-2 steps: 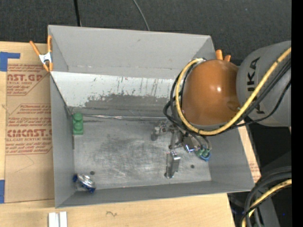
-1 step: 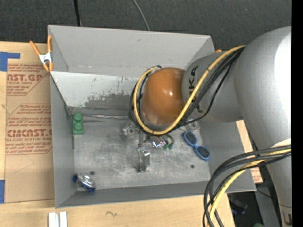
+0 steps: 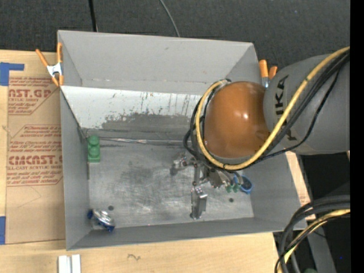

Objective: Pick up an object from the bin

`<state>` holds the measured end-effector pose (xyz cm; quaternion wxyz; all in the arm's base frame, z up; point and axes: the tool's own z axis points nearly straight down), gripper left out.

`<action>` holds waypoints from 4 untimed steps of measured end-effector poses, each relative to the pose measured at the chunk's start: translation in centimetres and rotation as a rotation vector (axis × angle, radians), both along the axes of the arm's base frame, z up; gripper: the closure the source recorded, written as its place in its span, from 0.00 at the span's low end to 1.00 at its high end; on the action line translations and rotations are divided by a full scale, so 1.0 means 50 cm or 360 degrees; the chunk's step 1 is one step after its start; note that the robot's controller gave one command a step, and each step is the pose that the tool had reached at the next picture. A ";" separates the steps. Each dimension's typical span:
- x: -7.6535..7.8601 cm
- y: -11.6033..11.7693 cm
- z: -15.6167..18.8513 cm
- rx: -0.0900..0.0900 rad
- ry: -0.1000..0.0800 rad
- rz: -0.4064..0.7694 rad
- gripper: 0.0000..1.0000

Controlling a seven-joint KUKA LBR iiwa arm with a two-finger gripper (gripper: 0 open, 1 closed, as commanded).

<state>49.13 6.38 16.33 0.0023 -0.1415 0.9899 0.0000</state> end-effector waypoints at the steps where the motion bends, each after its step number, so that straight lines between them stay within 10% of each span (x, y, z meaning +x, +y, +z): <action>1: 0.010 -0.110 0.056 -0.0002 0.0000 -0.0125 0.00; 2: 0.003 -0.325 -0.121 -0.0004 0.0016 -0.0092 0.00; 3: 0.152 -0.377 -0.166 -0.0001 0.0003 0.0519 0.00; 4: 0.152 -0.376 -0.165 0.0002 0.0001 0.0518 1.00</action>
Offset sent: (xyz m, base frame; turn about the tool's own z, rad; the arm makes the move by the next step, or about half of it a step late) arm 0.0042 -0.0525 0.0269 0.0729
